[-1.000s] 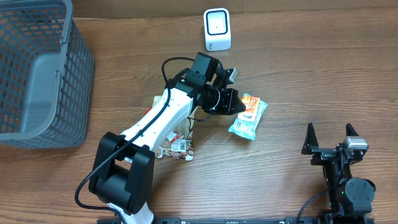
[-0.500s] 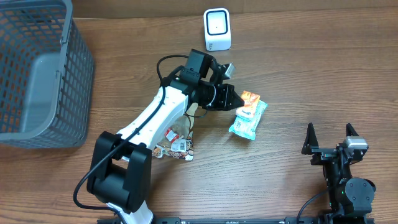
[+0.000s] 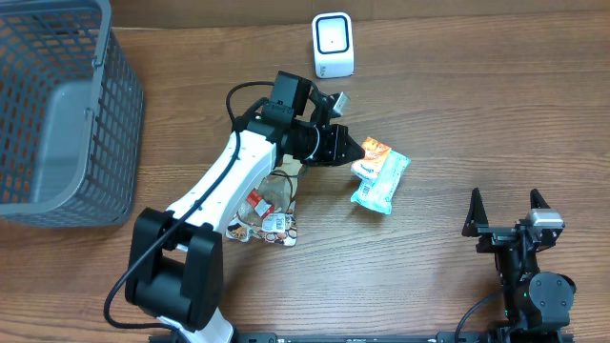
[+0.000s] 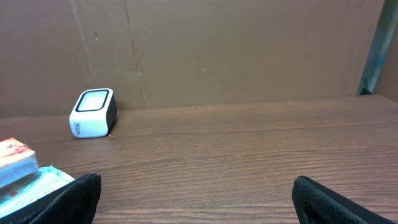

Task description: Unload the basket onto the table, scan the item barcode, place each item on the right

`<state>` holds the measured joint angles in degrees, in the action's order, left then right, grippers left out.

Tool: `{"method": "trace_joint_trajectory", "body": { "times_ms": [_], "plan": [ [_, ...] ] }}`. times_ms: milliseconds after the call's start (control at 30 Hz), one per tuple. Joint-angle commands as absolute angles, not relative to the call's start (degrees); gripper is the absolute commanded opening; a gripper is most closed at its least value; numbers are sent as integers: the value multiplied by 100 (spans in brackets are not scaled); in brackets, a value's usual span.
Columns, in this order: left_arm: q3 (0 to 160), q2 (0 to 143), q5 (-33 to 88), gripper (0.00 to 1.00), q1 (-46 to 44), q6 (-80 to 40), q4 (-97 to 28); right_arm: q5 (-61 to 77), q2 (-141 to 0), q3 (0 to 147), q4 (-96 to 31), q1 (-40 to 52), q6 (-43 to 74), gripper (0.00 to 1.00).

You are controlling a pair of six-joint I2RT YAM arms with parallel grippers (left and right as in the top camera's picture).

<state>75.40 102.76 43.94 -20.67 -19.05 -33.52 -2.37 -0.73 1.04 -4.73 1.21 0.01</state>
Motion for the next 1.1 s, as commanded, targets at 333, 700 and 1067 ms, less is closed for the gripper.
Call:
{"method": "trace_joint_trajectory", "body": {
  "times_ms": [333, 700, 1067],
  "plan": [
    [7701, 10079, 4128, 4, -1337, -1131, -4250, -285, -16, 45, -449, 99, 21, 100],
    [7699, 10082, 2722, 4, -1072, -816, -4945, -285, -16, 45, -449, 99, 21, 100],
    [7699, 10082, 2633, 4, -1599, -941, -4814, -285, -16, 45, -447, 99, 21, 100]
  ]
}}
